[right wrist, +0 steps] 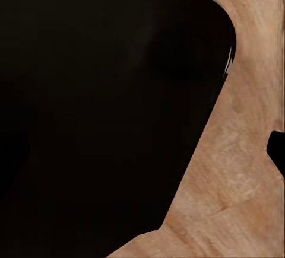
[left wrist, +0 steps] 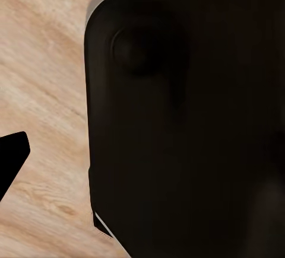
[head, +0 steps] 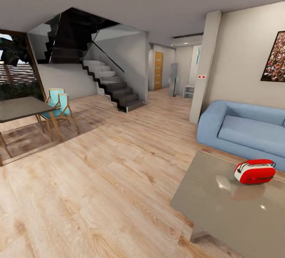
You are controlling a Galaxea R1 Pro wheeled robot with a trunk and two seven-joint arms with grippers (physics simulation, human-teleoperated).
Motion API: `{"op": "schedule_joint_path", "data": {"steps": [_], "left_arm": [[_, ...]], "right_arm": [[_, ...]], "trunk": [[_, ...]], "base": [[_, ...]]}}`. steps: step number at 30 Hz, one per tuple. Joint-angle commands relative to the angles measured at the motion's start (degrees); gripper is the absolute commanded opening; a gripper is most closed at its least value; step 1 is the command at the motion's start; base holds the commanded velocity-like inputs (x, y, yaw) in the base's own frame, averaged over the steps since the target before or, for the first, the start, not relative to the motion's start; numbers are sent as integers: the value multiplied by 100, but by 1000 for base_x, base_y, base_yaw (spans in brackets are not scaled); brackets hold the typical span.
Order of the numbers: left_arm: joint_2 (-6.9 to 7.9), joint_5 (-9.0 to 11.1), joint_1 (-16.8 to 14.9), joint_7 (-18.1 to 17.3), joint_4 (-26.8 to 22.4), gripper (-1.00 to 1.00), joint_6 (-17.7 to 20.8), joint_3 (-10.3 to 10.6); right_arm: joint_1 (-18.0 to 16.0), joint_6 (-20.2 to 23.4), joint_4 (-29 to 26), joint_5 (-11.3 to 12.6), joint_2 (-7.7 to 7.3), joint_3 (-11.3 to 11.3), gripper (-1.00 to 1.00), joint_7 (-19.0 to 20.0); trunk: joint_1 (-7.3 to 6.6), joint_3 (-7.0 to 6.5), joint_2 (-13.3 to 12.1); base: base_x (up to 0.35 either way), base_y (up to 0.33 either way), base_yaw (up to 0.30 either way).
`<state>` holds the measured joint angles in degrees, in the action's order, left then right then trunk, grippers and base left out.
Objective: Turn on the radio receiver that's on the table in the living room.
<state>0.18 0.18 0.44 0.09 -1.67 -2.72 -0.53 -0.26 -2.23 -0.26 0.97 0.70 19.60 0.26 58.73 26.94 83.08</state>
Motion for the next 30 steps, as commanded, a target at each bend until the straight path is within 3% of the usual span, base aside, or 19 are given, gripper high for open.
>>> {"op": "schedule_joint_path", "data": {"steps": [1, 30], "left_arm": [[0, 0, 0, 0, 0, 100, 0, 0], [0, 0, 0, 0, 0, 100, -2, 1]], "right_arm": [[0, 2, 0, 0, 0, 0, 100, 0], [0, 3, 0, 0, 0, 0, 100, -9]], "trunk": [[0, 0, 0], [0, 42, 0]], "base": [[303, 0, 295], [300, 0, 295]]}}
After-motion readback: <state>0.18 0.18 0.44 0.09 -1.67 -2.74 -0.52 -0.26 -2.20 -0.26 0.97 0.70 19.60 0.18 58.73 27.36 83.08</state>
